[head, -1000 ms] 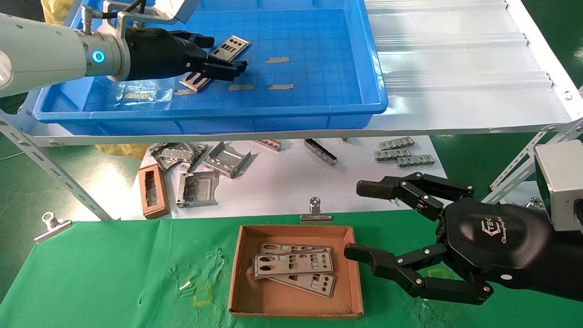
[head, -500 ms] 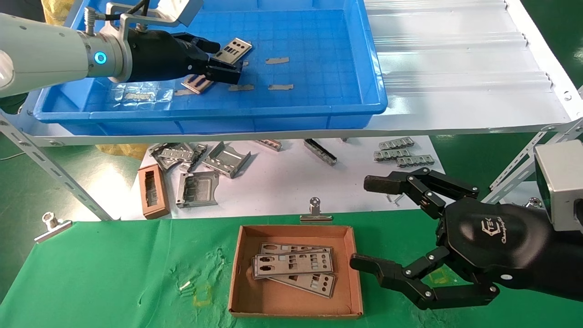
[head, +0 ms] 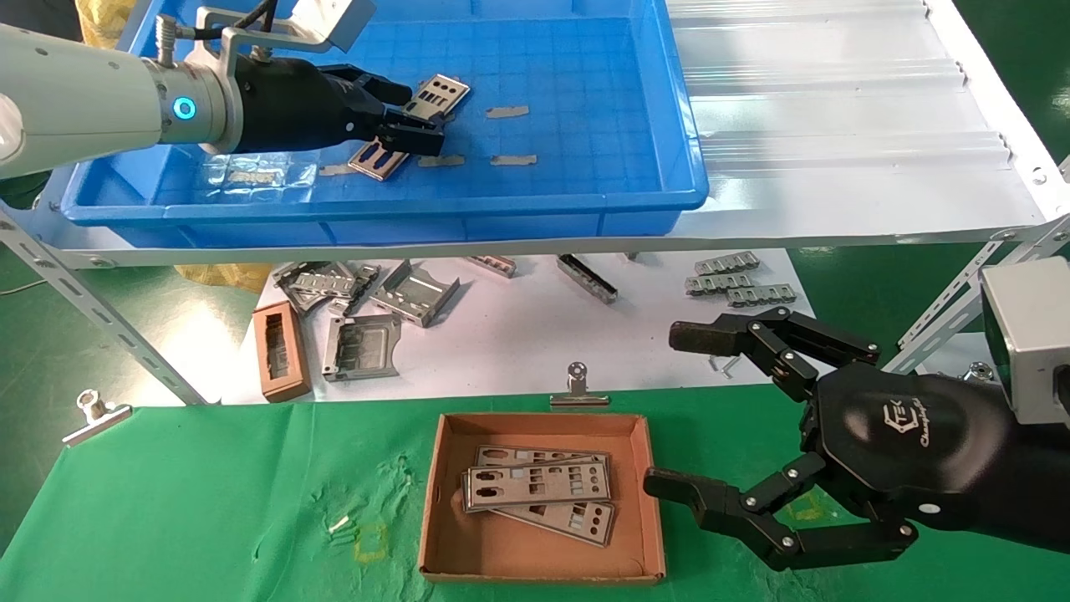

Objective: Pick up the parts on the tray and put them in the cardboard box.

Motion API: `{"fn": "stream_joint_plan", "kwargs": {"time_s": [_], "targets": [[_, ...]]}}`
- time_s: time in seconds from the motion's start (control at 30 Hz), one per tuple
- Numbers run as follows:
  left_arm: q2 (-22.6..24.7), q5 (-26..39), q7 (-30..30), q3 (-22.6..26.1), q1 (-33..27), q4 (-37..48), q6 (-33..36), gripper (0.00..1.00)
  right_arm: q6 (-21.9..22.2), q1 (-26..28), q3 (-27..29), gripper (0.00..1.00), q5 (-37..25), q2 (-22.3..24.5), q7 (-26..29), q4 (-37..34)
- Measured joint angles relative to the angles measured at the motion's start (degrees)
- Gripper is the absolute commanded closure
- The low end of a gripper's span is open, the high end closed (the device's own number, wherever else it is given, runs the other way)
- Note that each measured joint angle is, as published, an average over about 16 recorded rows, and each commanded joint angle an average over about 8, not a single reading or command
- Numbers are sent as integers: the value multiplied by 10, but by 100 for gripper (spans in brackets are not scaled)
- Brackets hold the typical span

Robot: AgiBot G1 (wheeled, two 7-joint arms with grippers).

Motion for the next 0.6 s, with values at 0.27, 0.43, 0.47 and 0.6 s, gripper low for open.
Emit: {"fn": "stream_joint_plan", "kwargs": {"time_s": [0.27,0.43,0.47,0.6], "targets": [[-3,-4,1,-3,-6,-5,2,100,0,0,0,0,0,0,0,0],[-12,-15,7,-10,-17,-14,28,100,0,0,0,0,0,0,0,0],[-15,-18,9,-12,-20,-16,37,100,0,0,0,0,0,0,0,0],[-30,-33,20,-22,-32,-26,84,100,0,0,0,0,0,0,0,0]]}}
